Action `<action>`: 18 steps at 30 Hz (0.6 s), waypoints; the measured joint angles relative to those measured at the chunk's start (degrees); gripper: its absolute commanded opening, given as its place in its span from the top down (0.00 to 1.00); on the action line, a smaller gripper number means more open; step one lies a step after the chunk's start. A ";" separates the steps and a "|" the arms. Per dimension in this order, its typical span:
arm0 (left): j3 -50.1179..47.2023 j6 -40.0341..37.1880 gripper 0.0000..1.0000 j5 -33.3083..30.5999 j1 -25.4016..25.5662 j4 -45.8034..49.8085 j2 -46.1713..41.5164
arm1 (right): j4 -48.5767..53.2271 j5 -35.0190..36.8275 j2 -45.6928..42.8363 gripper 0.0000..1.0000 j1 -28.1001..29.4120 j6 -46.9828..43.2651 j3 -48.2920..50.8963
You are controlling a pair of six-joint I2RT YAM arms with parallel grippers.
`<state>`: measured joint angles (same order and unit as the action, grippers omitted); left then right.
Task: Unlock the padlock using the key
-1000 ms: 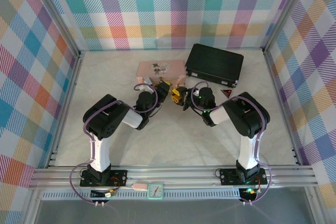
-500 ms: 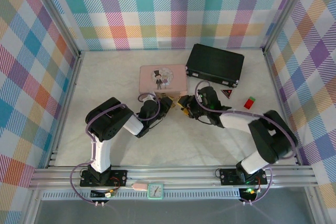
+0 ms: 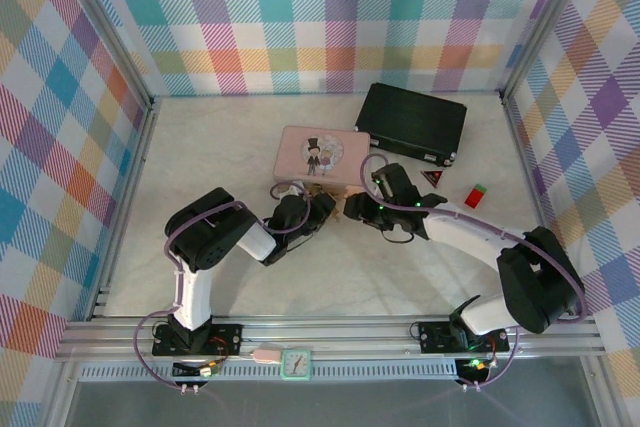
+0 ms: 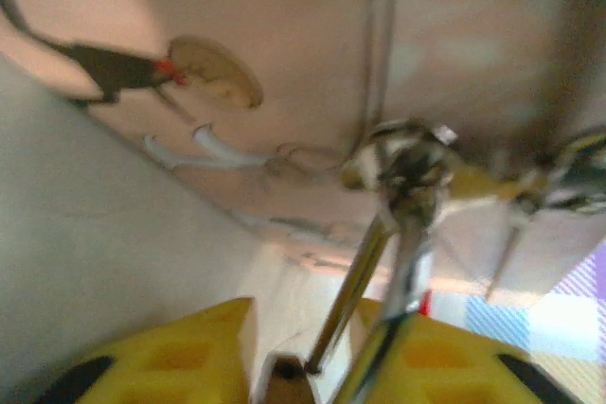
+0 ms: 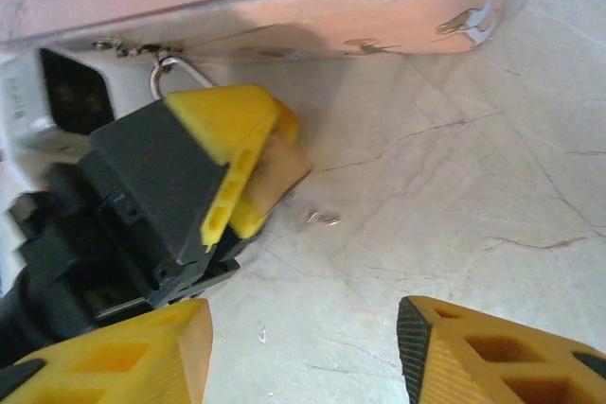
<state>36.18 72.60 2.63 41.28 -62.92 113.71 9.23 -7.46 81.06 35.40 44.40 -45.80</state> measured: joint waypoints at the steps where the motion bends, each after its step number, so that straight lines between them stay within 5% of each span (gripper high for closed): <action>1: 0.07 0.15 0.49 0.02 0.02 0.79 -0.83 | 0.74 0.42 0.00 0.44 0.39 -1.09 -0.48; 11: -5.95 -0.68 0.31 -0.07 -0.72 11.54 -12.33 | 6.56 3.41 0.39 0.43 3.30 -11.28 -6.69; 18: -7.15 -5.66 0.16 0.26 -5.99 29.86 -24.59 | 9.94 6.32 5.81 0.42 7.58 -16.81 -13.49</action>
<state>29.04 66.94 2.90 35.29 -33.06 89.12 19.18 -1.15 86.87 42.98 27.59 -59.29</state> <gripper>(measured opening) 0.803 0.576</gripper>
